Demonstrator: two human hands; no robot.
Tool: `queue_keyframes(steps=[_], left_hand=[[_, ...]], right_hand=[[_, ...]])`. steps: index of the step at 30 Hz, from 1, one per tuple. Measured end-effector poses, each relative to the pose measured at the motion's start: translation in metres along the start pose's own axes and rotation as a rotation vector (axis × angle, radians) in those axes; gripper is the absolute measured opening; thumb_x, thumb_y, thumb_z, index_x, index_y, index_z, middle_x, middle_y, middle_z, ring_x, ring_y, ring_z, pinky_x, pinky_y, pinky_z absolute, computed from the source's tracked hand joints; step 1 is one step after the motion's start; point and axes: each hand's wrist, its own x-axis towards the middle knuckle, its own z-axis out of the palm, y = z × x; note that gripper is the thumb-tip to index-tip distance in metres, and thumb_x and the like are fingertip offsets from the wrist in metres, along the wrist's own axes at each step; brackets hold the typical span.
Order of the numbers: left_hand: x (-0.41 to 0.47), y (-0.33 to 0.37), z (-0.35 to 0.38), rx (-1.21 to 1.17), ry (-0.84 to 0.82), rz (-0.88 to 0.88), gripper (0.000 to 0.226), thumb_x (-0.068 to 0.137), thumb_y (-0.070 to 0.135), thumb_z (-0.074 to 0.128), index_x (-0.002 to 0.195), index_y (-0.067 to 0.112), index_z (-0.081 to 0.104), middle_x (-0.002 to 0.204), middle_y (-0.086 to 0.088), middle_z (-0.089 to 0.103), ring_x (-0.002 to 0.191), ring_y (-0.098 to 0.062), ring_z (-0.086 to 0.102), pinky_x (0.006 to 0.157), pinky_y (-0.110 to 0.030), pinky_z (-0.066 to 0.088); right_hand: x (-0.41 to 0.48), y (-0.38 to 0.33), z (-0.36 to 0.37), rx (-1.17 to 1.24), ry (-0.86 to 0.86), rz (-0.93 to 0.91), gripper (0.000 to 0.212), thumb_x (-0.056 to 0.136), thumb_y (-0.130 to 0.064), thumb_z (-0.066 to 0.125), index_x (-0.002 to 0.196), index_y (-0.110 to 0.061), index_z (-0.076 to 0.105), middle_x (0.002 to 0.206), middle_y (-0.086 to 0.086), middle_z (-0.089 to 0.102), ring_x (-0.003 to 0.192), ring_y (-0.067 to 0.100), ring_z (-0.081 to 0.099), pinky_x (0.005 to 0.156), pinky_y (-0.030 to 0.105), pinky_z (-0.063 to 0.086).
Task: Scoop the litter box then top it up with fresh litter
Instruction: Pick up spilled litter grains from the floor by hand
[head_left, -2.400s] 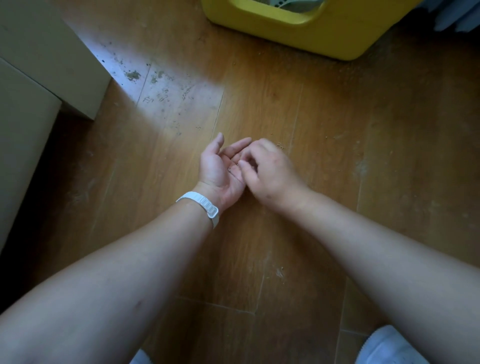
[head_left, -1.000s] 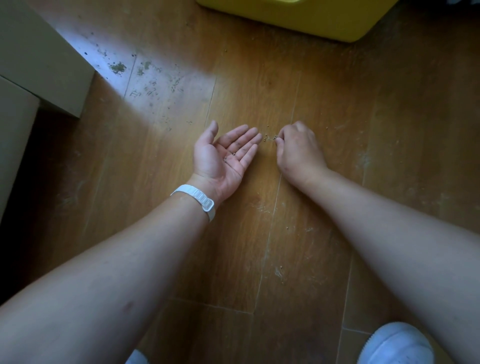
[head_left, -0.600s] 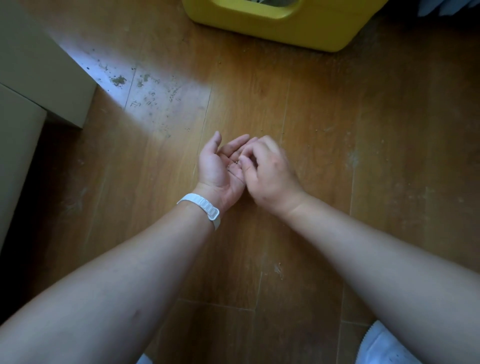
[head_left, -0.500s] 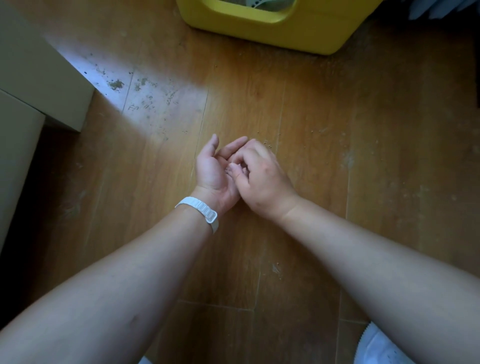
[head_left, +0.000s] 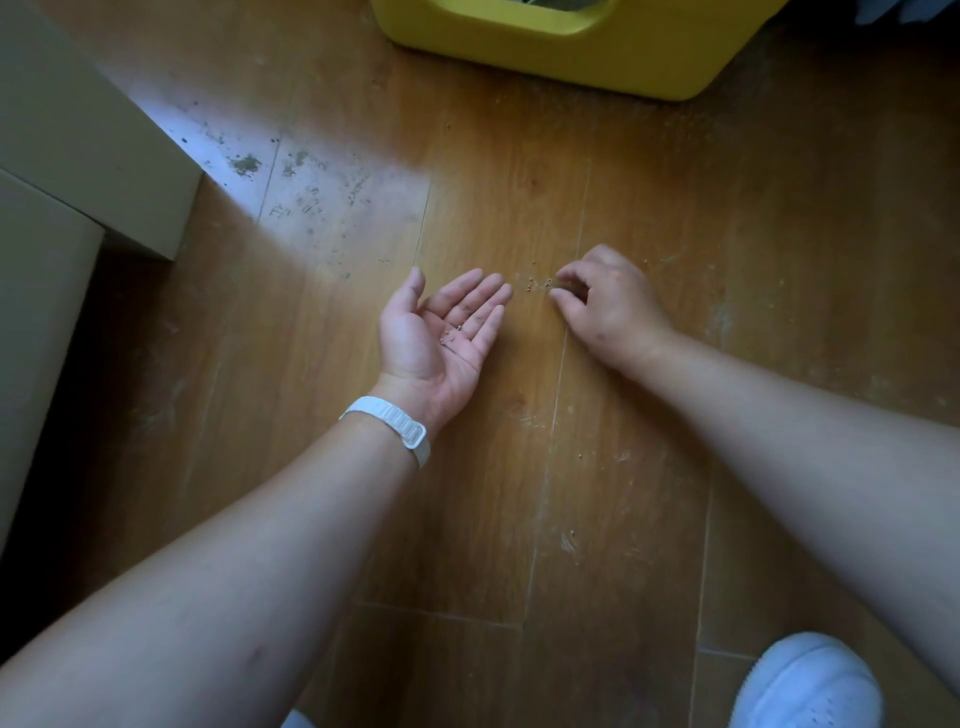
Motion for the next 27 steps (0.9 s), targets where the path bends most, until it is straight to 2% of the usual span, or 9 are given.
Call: queue_keyframes(steps=[7, 13, 17, 23, 27], left_hand=[[0.005, -0.004, -0.001, 0.005, 0.018, -0.005, 0.058, 0.100, 0.044, 0.041, 0.117, -0.007, 0.062, 0.113, -0.024, 0.069, 0.105, -0.034, 0.068, 0.097, -0.037, 0.052], [0.009, -0.006, -0.002, 0.004, 0.015, -0.012, 0.059, 0.099, 0.044, 0.041, 0.118, -0.007, 0.061, 0.113, -0.024, 0.069, 0.107, -0.035, 0.068, 0.098, -0.037, 0.052], [0.011, -0.008, -0.002, 0.007, 0.019, -0.012, 0.058, 0.099, 0.044, 0.041, 0.117, -0.007, 0.062, 0.113, -0.024, 0.069, 0.107, -0.035, 0.068, 0.099, -0.038, 0.051], [0.011, -0.008, 0.000, 0.020, 0.017, -0.012, 0.058, 0.100, 0.045, 0.040, 0.115, -0.007, 0.063, 0.113, -0.024, 0.069, 0.107, -0.035, 0.068, 0.098, -0.037, 0.051], [0.009, -0.009, -0.001, 0.027, 0.012, -0.012, 0.059, 0.100, 0.045, 0.040, 0.115, -0.006, 0.063, 0.113, -0.024, 0.069, 0.107, -0.034, 0.068, 0.099, -0.037, 0.051]], right_hand=[[0.013, 0.001, 0.003, -0.046, -0.058, -0.079, 0.025, 0.093, -0.025, 0.060, 0.110, -0.009, 0.069, 0.109, 0.006, 0.059, 0.105, 0.023, 0.054, 0.087, 0.023, 0.035], [0.015, 0.000, 0.006, -0.041, -0.020, -0.073, 0.017, 0.094, -0.019, 0.058, 0.100, -0.009, 0.070, 0.104, 0.006, 0.061, 0.100, 0.021, 0.056, 0.082, 0.020, 0.034], [0.018, -0.003, 0.008, -0.101, -0.049, -0.105, 0.017, 0.096, -0.017, 0.053, 0.102, -0.007, 0.066, 0.107, 0.009, 0.057, 0.105, 0.024, 0.052, 0.084, 0.023, 0.034], [0.020, -0.011, 0.005, -0.164, -0.115, -0.081, 0.017, 0.099, -0.015, 0.045, 0.103, -0.006, 0.059, 0.113, 0.012, 0.053, 0.112, 0.028, 0.048, 0.092, 0.036, 0.040], [0.017, -0.018, 0.005, -0.106, -0.088, -0.048, 0.016, 0.098, -0.015, 0.046, 0.103, -0.007, 0.059, 0.113, 0.012, 0.054, 0.110, 0.029, 0.049, 0.090, 0.034, 0.039]])
